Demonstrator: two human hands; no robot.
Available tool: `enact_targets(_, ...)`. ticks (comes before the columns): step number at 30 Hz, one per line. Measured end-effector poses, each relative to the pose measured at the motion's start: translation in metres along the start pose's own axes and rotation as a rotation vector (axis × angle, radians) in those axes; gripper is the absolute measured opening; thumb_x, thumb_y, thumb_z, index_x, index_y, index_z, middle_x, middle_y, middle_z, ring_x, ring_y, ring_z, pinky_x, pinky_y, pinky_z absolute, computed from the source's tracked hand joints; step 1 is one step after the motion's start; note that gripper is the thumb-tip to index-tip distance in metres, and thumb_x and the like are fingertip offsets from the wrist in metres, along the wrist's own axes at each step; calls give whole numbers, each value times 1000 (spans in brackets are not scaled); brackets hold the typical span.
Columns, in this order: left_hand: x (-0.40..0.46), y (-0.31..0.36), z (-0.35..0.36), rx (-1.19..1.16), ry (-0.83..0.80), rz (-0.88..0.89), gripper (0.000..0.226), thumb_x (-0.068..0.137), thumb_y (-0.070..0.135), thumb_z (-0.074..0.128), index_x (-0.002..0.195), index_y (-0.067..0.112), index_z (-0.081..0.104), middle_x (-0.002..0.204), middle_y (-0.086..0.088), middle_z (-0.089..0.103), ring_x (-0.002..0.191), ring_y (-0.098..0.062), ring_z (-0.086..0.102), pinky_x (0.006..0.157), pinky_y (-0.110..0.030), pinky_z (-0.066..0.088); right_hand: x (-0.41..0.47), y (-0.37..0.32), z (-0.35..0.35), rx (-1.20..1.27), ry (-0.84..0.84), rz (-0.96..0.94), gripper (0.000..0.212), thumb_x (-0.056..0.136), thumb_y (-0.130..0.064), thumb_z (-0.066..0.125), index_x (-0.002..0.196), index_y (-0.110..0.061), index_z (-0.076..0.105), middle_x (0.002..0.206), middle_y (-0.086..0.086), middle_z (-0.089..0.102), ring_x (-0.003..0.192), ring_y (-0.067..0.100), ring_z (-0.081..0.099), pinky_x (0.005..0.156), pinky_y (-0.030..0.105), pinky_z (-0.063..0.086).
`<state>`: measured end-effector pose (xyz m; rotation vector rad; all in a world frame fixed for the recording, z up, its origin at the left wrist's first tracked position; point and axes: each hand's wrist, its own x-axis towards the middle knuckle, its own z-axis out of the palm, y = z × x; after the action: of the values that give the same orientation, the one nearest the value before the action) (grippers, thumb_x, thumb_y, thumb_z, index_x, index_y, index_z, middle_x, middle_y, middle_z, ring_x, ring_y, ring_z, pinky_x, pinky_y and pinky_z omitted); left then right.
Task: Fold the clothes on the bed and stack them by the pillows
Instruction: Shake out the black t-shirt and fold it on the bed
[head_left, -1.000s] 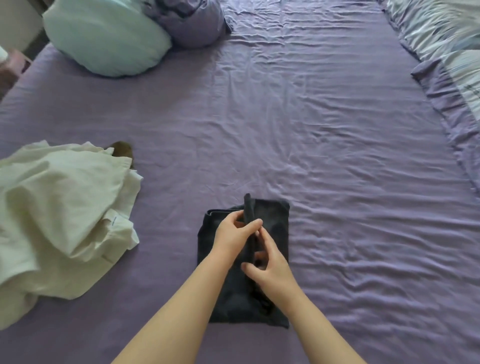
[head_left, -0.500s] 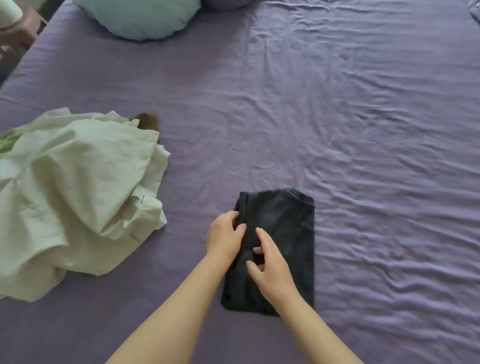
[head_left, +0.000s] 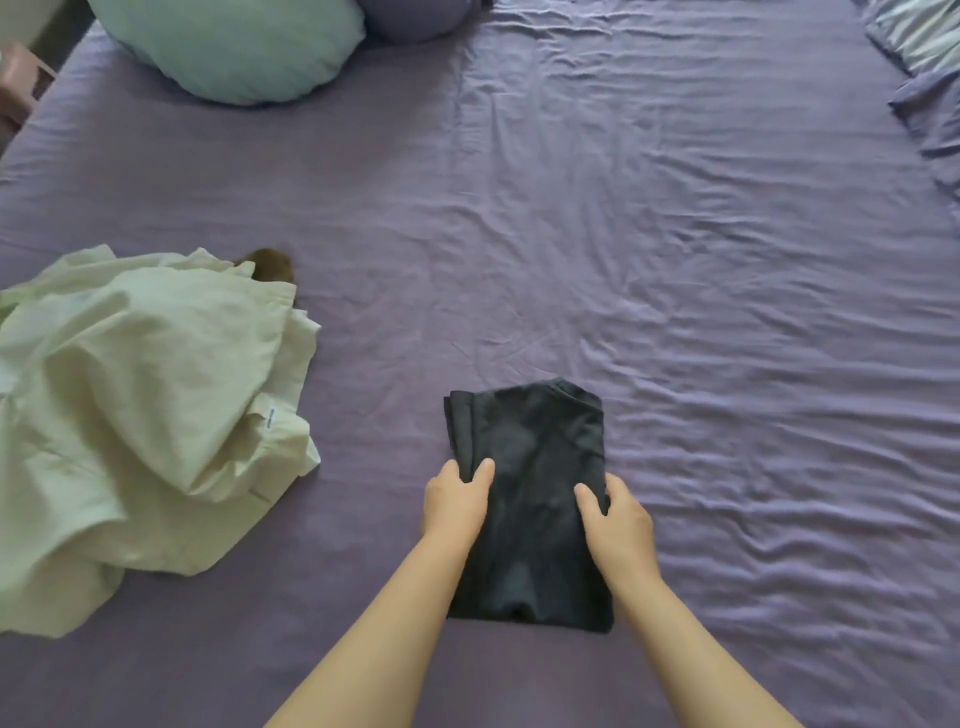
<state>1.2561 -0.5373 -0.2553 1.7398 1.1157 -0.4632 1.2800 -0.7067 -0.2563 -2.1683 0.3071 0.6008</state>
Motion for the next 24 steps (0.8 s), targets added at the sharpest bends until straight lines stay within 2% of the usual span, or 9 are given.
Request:
enact_targets(2, -10, 4, -1, 11, -17, 46, 49, 96, 46, 43, 129, 10, 47, 128, -11, 52, 116, -31, 51, 99, -45, 44, -4, -2, -12, 40, -28, -76, 19, 94, -29, 52, 110, -21, 60, 101, -3, 65, 96, 17, 58, 76, 28, 41)
enact_targets(7, -53, 28, 4, -85, -100, 209, 34, 95, 43, 48, 111, 13, 53, 114, -1, 61, 104, -21, 56, 93, -37, 45, -16, -7, -64, 203, 9, -131, 13, 90, -24, 61, 101, -30, 65, 89, -15, 67, 87, 7, 62, 70, 15, 44)
enact_targets(12, -111, 75, 32, -171, -196, 332, 14, 93, 37, 56, 101, 25, 56, 108, 4, 64, 100, -15, 61, 92, -37, 49, -30, -2, -156, 365, 97, -118, 15, 85, -23, 67, 86, -38, 67, 89, -8, 71, 82, 12, 66, 77, 30, 51)
enact_targets(15, -150, 107, 64, -187, -304, 384, 4, 93, 33, 58, 93, 34, 54, 105, 11, 62, 97, -7, 61, 88, -31, 50, -41, 10, -218, 385, 168, -141, 13, 85, -24, 67, 86, -37, 67, 90, -6, 71, 81, 11, 65, 77, 29, 51)
enact_targets(20, -212, 150, 142, -238, -465, 399, 9, 93, 29, 59, 100, 35, 56, 106, 9, 65, 95, -11, 66, 80, -31, 56, -54, 53, -325, 420, 275, -176, 17, 86, -21, 67, 82, -38, 68, 83, -15, 70, 76, 4, 63, 66, 10, 47)
enact_targets(22, -235, 163, 180, -252, -523, 389, 13, 94, 28, 58, 105, 35, 57, 108, 7, 67, 96, -13, 67, 75, -29, 56, -57, 74, -369, 416, 310, -178, 13, 86, -20, 67, 89, -33, 68, 88, -10, 71, 83, 10, 64, 74, 15, 49)
enact_targets(24, -259, 176, 222, -271, -593, 373, 20, 95, 26, 56, 114, 30, 56, 111, 6, 67, 94, -12, 68, 68, -25, 55, -59, 99, -413, 401, 359, -176, 14, 86, -18, 66, 98, -26, 68, 95, -1, 71, 91, 19, 64, 85, 31, 50)
